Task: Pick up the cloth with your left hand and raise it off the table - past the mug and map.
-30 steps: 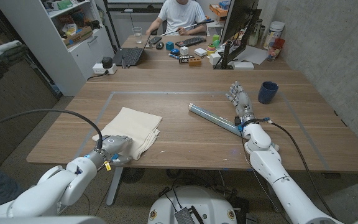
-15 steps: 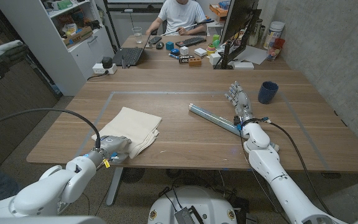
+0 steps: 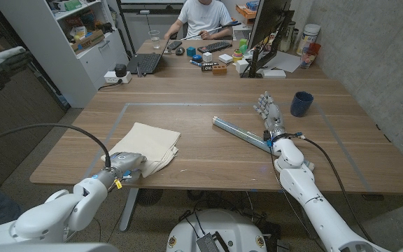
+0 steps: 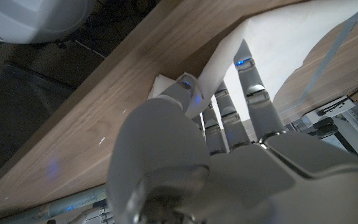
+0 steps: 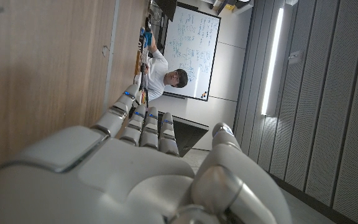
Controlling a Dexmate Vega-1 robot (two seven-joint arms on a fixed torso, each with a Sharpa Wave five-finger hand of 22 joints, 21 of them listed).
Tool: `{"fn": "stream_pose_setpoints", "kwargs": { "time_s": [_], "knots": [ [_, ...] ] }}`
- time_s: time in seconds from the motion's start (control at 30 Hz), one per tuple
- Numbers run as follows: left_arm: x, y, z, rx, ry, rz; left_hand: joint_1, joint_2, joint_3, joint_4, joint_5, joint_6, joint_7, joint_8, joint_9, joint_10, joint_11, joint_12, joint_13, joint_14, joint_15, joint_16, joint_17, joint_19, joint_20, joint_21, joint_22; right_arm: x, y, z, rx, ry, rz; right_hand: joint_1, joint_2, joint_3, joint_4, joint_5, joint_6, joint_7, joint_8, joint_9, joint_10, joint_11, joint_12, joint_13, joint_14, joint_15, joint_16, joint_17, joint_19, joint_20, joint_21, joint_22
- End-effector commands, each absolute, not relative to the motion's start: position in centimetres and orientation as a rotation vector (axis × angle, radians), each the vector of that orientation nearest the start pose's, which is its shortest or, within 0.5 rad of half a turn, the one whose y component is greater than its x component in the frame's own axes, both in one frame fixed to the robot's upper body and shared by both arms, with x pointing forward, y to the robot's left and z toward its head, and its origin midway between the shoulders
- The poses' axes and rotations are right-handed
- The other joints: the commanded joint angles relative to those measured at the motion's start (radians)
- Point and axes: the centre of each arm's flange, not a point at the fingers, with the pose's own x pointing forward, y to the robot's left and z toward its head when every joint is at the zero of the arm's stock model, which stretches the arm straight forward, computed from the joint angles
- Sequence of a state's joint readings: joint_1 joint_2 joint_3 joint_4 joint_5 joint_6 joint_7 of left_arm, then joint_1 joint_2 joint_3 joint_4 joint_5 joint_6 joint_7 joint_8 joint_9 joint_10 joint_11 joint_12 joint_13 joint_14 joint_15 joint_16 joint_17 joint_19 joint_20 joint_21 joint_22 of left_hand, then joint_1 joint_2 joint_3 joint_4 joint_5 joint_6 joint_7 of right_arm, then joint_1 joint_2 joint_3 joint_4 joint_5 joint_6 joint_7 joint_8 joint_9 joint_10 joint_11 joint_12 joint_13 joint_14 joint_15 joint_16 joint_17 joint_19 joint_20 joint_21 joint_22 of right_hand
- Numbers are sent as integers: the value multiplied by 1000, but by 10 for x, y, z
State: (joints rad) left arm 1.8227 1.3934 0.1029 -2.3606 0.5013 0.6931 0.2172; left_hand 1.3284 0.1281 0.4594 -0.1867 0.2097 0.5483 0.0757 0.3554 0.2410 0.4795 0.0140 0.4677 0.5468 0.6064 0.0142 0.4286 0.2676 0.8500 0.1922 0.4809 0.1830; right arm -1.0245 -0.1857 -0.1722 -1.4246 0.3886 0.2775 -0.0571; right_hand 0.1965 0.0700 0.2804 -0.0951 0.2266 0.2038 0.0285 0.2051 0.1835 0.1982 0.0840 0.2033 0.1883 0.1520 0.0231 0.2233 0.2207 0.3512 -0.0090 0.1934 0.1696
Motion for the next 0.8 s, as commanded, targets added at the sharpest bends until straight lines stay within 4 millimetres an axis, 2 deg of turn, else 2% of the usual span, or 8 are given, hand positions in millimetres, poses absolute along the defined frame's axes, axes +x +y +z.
{"fn": "stream_pose_setpoints", "kwargs": {
  "time_s": [0.03,0.07,0.13,0.2,0.37,0.53,0.6,0.8],
  "knots": [
    [418,316,-134,1584,-423,158,72,2,38,3,14,141,-8,62,26,124,-36,53,46,152,-60,49,19,105,-81,56,3,623,-233,-71,199,-627,96,-2,-2,-4,1,9,9,4,-2,4,13,0,-2,2,11,-3,3,4,7,3,4,3],
    [418,315,-134,1589,-421,156,74,0,38,5,14,157,-12,69,28,138,-43,60,51,163,-70,52,20,115,-87,62,3,623,-233,-71,201,-628,95,-2,-2,-4,1,9,9,4,-2,4,13,-2,-2,2,11,-3,3,4,7,3,4,3],
    [419,314,-135,1586,-416,138,99,-4,34,8,17,225,-13,104,50,201,-54,90,88,252,-120,83,36,195,-153,116,6,622,-233,-71,201,-630,95,-3,-2,-4,1,9,9,3,-3,4,12,-1,-3,2,10,-3,3,4,7,3,4,3],
    [418,313,-136,1597,-430,147,107,-10,33,8,19,250,-24,120,62,234,-68,106,107,296,-133,96,45,214,-174,134,4,621,-234,-71,208,-634,95,-3,-2,-4,1,9,9,3,-3,4,13,-1,-3,2,11,-3,3,4,7,3,4,3],
    [416,313,-135,1572,-445,163,109,-14,37,13,25,298,-24,144,72,273,-71,125,138,390,-150,120,63,229,-195,161,4,620,-236,-69,209,-637,92,-3,-2,-4,1,10,9,3,-3,4,14,2,-3,2,11,-4,2,4,7,3,4,3],
    [413,314,-135,1501,-477,185,122,-47,39,3,31,401,4,184,71,362,-60,146,161,433,-159,130,84,238,-233,189,3,620,-235,-68,208,-639,94,-3,-2,-3,1,10,9,3,-4,4,13,2,-3,2,12,-4,2,4,7,3,4,3],
    [415,311,-135,1571,-472,205,131,-62,39,1,30,428,8,192,68,380,-56,140,150,447,-159,132,88,243,-245,197,1,621,-234,-68,207,-637,96,-4,-2,-4,1,10,9,3,-4,4,14,2,-3,2,13,-3,3,4,7,4,4,3],
    [415,311,-132,1535,-474,228,135,-87,34,9,22,495,-17,210,54,430,-76,122,125,481,-182,123,91,236,-265,221,3,620,-233,-63,194,-643,104,-4,-2,-4,1,10,9,3,-4,4,14,2,-3,2,14,-2,3,4,8,3,4,3]
  ]
}}
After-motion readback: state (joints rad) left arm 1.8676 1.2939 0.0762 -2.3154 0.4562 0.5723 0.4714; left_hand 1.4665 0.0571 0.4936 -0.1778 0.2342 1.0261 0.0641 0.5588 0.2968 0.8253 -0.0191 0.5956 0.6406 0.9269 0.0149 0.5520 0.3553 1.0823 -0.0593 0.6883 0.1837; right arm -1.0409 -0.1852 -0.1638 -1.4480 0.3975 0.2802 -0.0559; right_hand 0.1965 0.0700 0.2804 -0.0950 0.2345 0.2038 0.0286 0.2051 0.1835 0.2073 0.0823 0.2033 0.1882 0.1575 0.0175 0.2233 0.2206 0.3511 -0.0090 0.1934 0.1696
